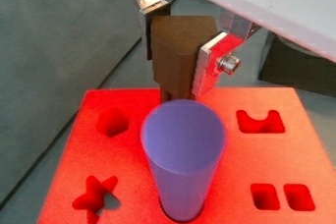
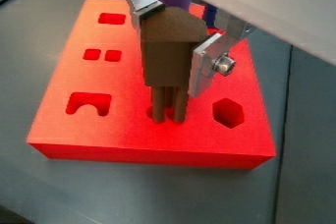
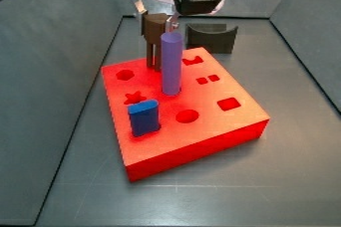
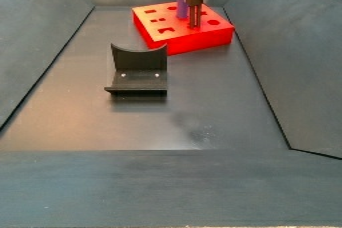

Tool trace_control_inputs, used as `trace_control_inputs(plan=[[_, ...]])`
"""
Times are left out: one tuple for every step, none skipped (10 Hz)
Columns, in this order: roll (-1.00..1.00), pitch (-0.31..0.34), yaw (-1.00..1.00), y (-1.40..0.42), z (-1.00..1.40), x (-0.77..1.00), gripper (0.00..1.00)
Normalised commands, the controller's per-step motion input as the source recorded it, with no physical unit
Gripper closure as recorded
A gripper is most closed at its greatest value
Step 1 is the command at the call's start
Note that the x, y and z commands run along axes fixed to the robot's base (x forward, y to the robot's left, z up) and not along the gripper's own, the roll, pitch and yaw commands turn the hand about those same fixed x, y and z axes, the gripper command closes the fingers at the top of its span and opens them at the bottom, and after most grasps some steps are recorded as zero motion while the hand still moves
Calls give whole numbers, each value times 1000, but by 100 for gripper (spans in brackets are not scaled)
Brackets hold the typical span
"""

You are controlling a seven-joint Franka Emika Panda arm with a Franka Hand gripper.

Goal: Pick up the 3 prong object. Move up. Rotate the 3 prong object. Place the 3 prong object on the fixture. Regrasp the 3 prong object. Move to above the board. Insert the 3 prong object.
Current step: Insert the 3 prong object.

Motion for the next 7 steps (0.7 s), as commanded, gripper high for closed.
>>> trace_control_inputs(plan=[[0, 0, 0, -106, -426, 349, 100], [3, 0, -6, 0, -409, 374, 100], [70, 0, 0, 0, -477, 266, 100], [97, 0, 0, 0, -549, 143, 100], [140, -16, 0, 0, -651, 31, 100], [127, -1, 0, 0, -403, 0, 100], [0, 24, 0, 0, 0, 0, 100]])
